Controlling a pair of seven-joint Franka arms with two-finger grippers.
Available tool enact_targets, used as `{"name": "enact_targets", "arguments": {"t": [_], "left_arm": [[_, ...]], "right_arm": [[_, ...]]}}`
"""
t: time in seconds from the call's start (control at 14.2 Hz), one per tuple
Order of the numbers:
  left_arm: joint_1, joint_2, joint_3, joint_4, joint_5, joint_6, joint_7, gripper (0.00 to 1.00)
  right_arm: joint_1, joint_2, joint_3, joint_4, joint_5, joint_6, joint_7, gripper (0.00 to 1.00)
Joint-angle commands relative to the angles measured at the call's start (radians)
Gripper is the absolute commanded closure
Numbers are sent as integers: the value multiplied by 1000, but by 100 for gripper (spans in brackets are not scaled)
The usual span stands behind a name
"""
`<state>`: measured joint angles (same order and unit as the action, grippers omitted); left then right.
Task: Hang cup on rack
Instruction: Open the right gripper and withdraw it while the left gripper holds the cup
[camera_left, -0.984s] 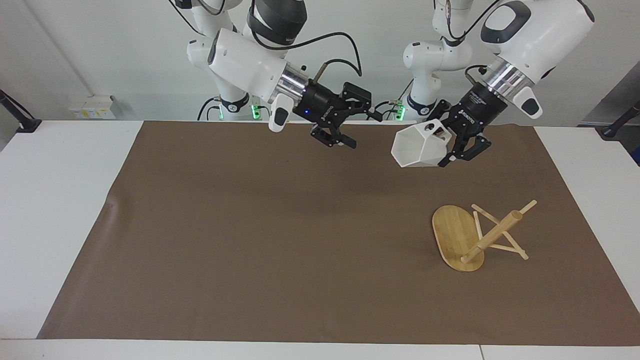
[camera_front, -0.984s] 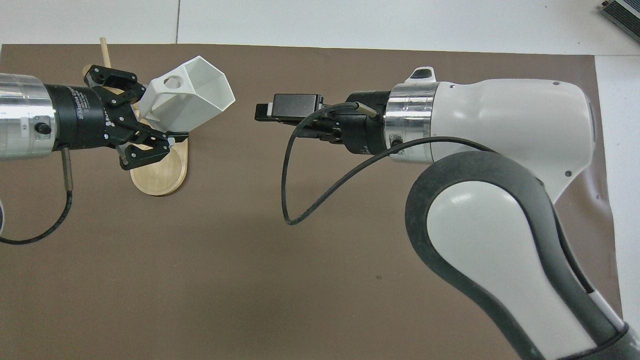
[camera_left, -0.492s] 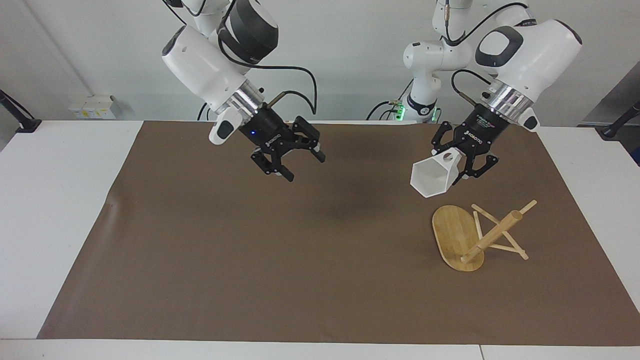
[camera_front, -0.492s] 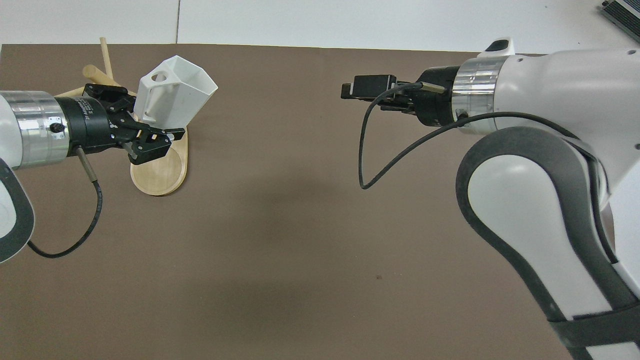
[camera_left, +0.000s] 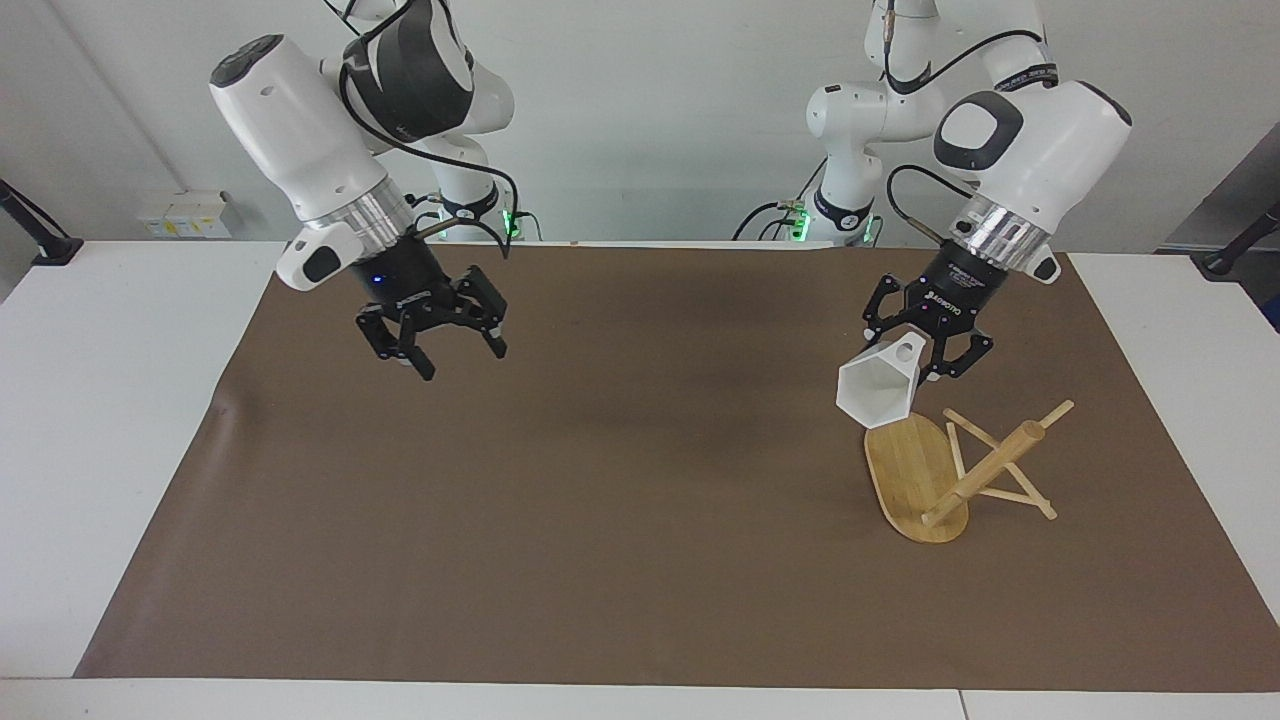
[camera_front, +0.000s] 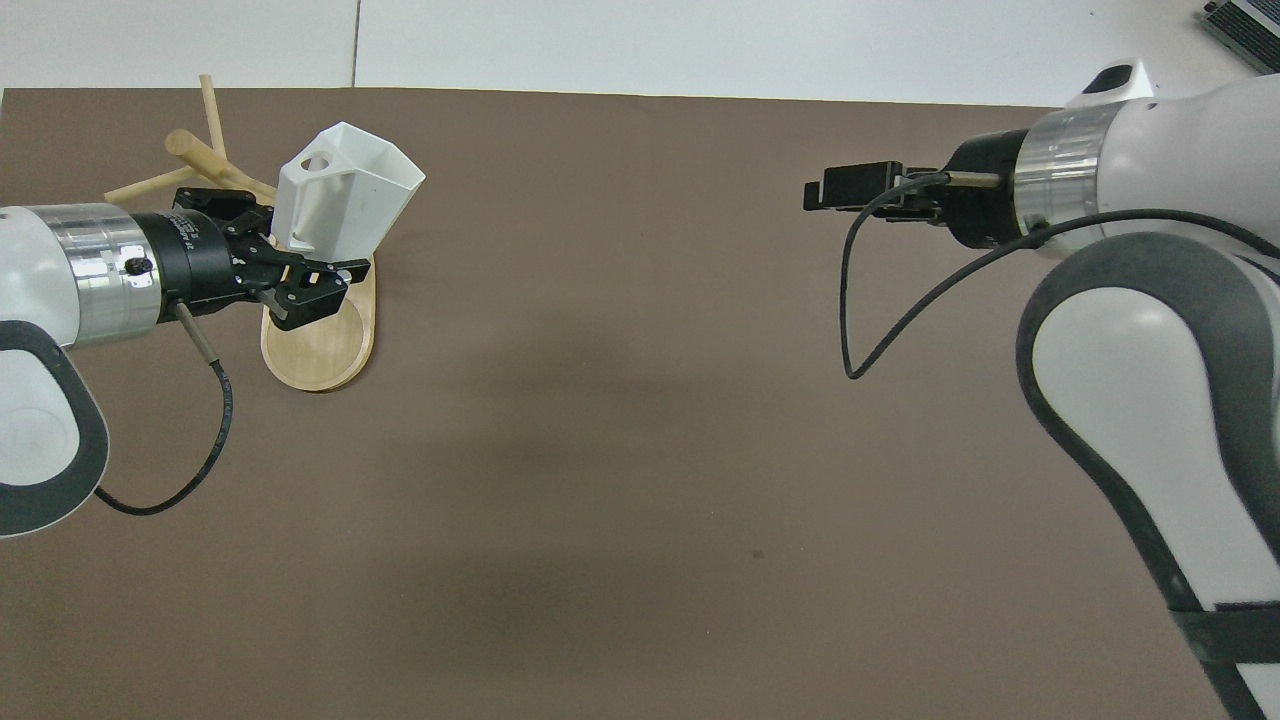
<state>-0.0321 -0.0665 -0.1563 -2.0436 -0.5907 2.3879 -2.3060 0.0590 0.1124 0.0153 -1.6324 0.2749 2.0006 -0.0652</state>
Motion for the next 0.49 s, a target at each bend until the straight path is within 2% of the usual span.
{"name": "enact_targets", "arguments": {"t": [0.0,0.14,0.42], "left_arm": [[-5,-19,-3,-59,-6,48,-41,100],[1,8,-3,-59,-6,79,-90,100],[8,37,-2,-59,-8,111,-177,100]], "right_arm": [[-2,-33,-60,-34,-115,-64,-76,0],[-2,-39,-103,-34,-183,-121,-77,0],[-2,-66,-176,-30,-238,-236,-76,0]]}}
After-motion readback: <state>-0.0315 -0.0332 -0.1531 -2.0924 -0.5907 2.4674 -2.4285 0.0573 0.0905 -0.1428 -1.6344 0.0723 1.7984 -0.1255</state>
